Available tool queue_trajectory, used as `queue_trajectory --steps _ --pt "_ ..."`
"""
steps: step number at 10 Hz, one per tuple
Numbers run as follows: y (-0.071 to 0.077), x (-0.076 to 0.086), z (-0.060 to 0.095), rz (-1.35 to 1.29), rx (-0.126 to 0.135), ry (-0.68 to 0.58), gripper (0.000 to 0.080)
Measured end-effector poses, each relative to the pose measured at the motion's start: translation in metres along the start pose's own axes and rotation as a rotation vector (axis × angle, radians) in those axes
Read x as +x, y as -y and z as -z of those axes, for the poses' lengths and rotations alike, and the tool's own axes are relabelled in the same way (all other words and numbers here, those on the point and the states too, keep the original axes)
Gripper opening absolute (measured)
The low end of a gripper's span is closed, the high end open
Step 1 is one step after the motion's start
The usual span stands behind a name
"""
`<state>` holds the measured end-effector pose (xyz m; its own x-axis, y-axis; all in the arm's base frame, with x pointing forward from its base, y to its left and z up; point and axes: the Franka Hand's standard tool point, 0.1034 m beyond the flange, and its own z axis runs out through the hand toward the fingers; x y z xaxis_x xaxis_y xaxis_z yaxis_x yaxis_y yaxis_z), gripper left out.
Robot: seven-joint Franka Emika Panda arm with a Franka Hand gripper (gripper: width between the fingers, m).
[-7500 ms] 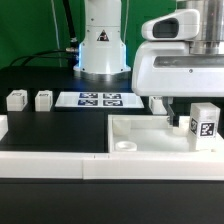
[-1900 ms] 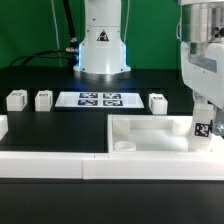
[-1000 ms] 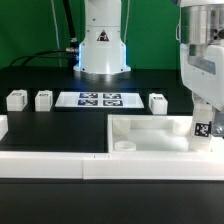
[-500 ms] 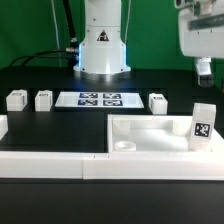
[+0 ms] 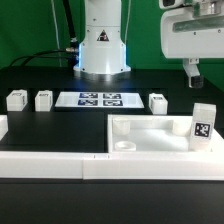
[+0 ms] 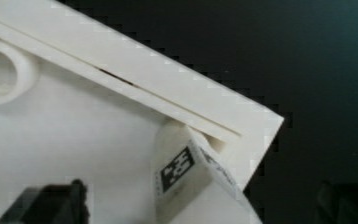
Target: Assemble square table
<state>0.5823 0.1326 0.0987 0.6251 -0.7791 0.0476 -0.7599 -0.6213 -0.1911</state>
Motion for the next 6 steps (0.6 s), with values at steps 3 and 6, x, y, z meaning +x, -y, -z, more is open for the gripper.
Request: queue_trajectory --steps 3,6 --pt "-0.092 -0.007 -0.014 0.441 -0.076 0.045 0.0649" --pt "-0.091 -0.004 -0.014 0.745 -0.081 0.047 0.0649"
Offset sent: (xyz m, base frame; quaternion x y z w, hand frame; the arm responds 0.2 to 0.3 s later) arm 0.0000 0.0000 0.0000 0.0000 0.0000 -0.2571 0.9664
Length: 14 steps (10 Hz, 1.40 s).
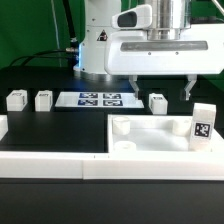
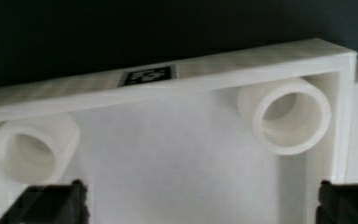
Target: Assemble square table
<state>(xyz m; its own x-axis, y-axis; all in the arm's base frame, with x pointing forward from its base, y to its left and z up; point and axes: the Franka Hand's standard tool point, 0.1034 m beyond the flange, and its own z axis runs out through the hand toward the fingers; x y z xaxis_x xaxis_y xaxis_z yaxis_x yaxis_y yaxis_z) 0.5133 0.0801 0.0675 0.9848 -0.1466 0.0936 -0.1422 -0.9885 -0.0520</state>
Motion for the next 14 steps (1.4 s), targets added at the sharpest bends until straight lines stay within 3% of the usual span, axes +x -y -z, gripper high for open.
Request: queue_trajectory --steps 2,4,5,9,10,11,12,14 --pt "0.000 -0.001 0.000 0.093 -0.002 0.005 0.0649" --pt "0.023 -0.032 -0.001 0.180 0.016 0.089 0.0649" --pt "0.027 -0.038 -0.002 0.202 0.014 0.101 0.0649" --pt "0.024 -0.042 -0.002 0.189 0.015 0.156 0.0649" --pt "0.025 -0.051 -0.003 0.166 0.014 0.239 0.0649" --pt "0.023 -0.074 -0.007 0.089 -0.002 0.396 0.0649" --pt "0.024 -0.080 -0.011 0.085 -0.009 0.446 0.0649" --pt "0.024 -0.109 -0.010 0.060 -0.018 0.657 0.0649"
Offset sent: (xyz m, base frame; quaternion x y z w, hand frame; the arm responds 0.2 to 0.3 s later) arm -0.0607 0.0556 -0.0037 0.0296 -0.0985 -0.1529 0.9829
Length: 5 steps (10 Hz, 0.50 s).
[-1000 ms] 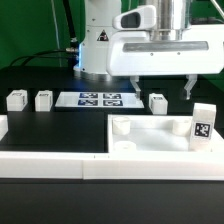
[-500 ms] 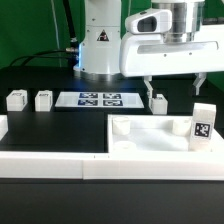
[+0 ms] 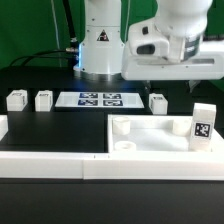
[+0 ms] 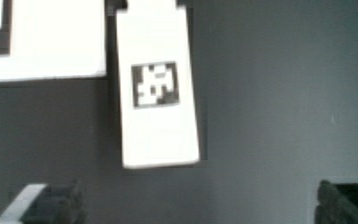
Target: Assemble square table
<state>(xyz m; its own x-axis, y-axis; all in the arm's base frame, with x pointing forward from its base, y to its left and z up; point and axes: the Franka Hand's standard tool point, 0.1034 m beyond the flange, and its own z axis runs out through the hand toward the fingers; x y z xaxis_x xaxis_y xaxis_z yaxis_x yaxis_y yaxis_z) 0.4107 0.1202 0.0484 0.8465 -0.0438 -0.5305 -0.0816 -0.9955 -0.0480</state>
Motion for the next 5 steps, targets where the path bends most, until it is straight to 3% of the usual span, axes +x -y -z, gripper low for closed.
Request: queue_trajectory --steps 1,2,5 --pt "-0.0029 0.0029 -0.0061 -0.027 0.018 0.096 0.0649" --pt "-0.0056 0.0092 -0.0044 -0.030 0.015 0.126 0.0649" --pt "-0.0128 0.0044 -0.0080 -0.048 0.020 0.326 0.0649"
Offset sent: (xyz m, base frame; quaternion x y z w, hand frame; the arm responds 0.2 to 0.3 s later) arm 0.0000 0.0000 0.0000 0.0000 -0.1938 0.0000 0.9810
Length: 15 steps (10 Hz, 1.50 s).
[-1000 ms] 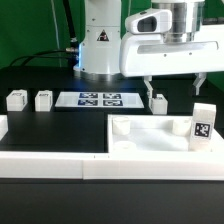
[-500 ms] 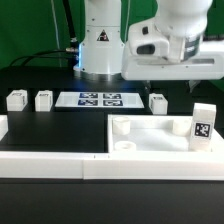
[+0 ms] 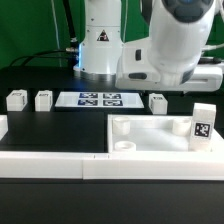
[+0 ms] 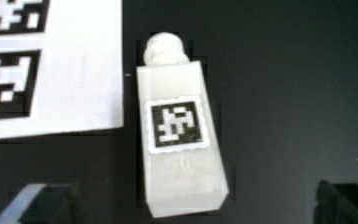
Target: Assemble square table
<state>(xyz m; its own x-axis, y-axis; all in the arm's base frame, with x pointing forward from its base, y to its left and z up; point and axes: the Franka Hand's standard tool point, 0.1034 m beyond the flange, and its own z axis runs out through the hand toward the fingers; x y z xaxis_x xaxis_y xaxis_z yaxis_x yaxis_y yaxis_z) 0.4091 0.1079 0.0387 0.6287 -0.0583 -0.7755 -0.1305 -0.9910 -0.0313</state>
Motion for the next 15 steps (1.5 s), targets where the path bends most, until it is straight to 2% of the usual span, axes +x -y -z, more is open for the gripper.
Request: queue_trajectory --steps 1,2,5,9,10,11,12,15 --pt "-0.002 0.003 -0.002 -0.007 -0.001 0.043 0.0649" --pt "-0.001 0.004 -0.011 -0.015 -0.006 0.049 0.0649" --pt "0.005 -0.002 -0.032 -0.037 -0.018 0.087 0.0649" --pt "0.002 -0.001 -0.033 -0.042 -0.014 0.088 0.0618" --pt "0.002 -0.001 -0.032 -0.043 -0.012 0.088 0.0435" --pt "0.001 -0.001 -0.032 -0.044 -0.011 0.088 0.0435" --pt "0.001 -0.001 -0.032 -0.045 -0.010 0.088 0.0283" --pt "-0.001 -0.001 -0.031 -0.047 -0.006 0.088 0.0285"
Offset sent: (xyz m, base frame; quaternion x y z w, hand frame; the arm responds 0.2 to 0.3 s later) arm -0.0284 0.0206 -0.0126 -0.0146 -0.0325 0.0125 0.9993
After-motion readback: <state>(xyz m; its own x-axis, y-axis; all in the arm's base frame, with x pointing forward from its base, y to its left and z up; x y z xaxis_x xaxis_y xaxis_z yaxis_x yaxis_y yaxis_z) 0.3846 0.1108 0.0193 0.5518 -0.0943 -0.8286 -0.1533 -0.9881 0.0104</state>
